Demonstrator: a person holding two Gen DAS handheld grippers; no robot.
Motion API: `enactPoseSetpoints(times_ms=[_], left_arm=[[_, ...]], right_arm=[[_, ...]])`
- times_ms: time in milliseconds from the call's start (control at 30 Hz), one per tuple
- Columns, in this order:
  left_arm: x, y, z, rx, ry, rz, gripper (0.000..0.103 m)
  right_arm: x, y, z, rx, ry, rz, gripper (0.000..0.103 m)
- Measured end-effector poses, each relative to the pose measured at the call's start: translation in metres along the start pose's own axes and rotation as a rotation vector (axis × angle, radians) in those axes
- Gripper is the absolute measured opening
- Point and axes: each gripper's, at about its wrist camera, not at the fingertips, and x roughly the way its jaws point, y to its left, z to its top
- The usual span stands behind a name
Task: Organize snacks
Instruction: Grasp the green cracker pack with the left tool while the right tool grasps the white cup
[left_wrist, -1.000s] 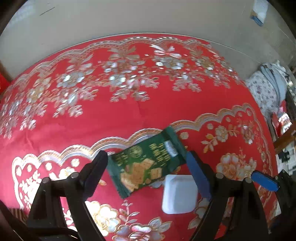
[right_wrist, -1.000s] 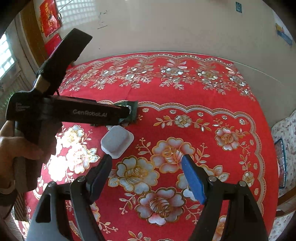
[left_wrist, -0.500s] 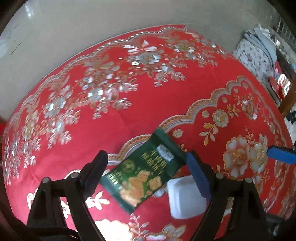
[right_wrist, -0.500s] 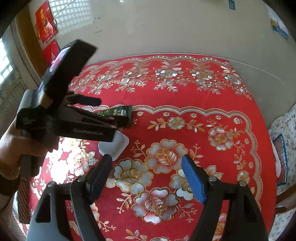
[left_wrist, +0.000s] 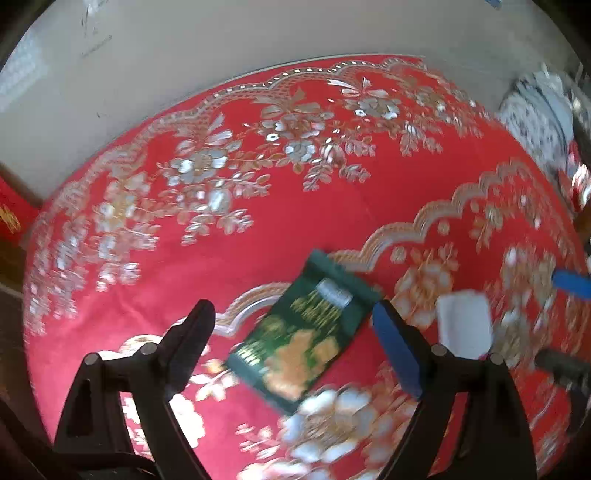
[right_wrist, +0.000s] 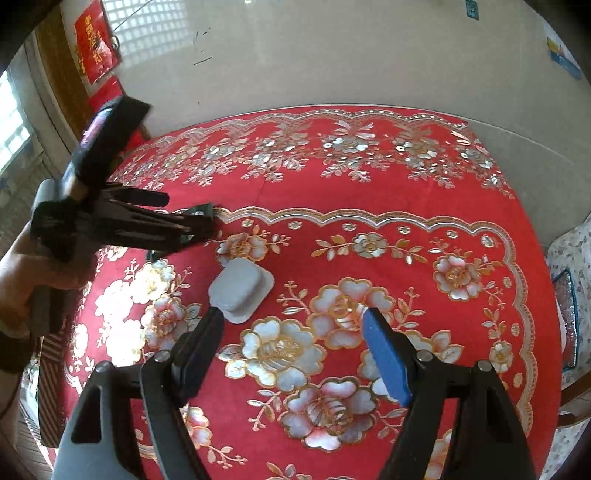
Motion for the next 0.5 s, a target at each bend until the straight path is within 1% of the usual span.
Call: enactPoseSetpoints(times_ms=[33,133,200,233,300,333,433,500], left_arm=[[-0.002,0.001,-0.001,0.014,-0.001,0.005,0.087],[-0.001,0.005,-0.005,0.046,0.019,-0.026,0.087],[0.000,0.003,-0.006,0.084,0.031,-0.045,0.087],[0.001,0.000,-0.007,0.100,0.034,-0.045,0.087],[0.004,-0.003,-0.008,0.131,0.046,-0.035,0.087],[0.005,-0.003,-0.009,0.136,0.049,-0.035,0.087],[0.010,0.000,-0.012,0.134,0.065,-0.039,0.088],[0.011,0.004,-0.011,0.116,0.064,-0.058,0.088]], right_arm=[[0.001,0.002,0.000,-0.002,0.001,-0.001,0.077],[0.005,0.009,0.004,0.020,0.002,-0.009,0.077],[0.008,0.013,0.007,0.042,0.008,0.001,0.077],[0.010,0.016,0.010,0.054,0.017,0.000,0.077],[0.017,0.022,0.015,0.068,0.034,-0.054,0.077],[0.020,0.025,0.018,0.072,0.038,-0.068,0.077],[0.033,0.029,0.026,0.119,0.071,-0.075,0.077],[0.042,0.031,0.029,0.147,0.091,-0.082,0.077]])
